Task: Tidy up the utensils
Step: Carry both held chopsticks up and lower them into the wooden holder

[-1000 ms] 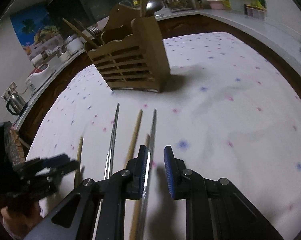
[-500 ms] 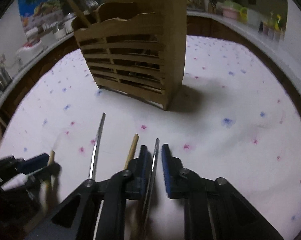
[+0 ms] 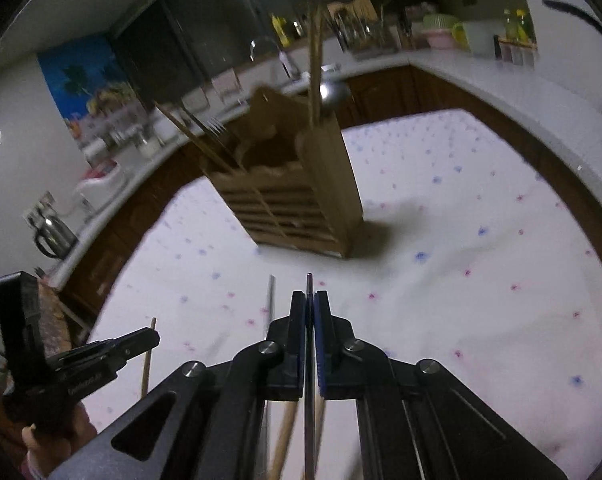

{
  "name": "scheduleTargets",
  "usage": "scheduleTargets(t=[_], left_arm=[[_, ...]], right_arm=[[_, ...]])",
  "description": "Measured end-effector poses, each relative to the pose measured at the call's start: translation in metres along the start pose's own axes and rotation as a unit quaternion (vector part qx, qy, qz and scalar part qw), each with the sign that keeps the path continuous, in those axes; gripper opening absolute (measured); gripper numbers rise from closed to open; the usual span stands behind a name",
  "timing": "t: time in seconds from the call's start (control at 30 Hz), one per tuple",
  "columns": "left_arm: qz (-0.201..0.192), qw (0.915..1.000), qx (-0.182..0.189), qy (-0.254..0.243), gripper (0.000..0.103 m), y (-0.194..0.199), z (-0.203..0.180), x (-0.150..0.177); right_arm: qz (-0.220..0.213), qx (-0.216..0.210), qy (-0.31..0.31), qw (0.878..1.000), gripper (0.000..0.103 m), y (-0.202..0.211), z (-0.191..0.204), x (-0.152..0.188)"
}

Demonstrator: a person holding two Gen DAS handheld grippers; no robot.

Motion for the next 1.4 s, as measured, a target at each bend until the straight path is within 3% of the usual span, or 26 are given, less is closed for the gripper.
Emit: scheduleTargets(t=[0.23,0.5,1.4], left_arm=[[-0.054,0.9982,0.023,-0.012,0.004,0.055,-0.011,-0.017],[-0.089,0.9956,0.027,-0.014,0.004,0.084,-0.011,-0.032],[-0.148,0.9887,0.022,-0.011,0.004,0.102,-0.011,-0.088]], right_arm=[[-0.059,-0.017,0.009,0.998,0.004,0.052,0.022,-0.018],[-0.113,-0.015,0.033,0.993,0.004,0.086,0.040,-0.039],[-0.160,-0.013,0.036,0.986,0.004,0.100,0.043,-0.078]])
Point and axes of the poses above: each gripper's, at about its wrist camera, not at the fingertips, and y roughly against the way its jaws point, z to its left, x to its underside, the point moved 4 cm from there along -y, roughly the way its jaws point, and after that the axes turned 2 degrees about z, right-handed, at the moved point
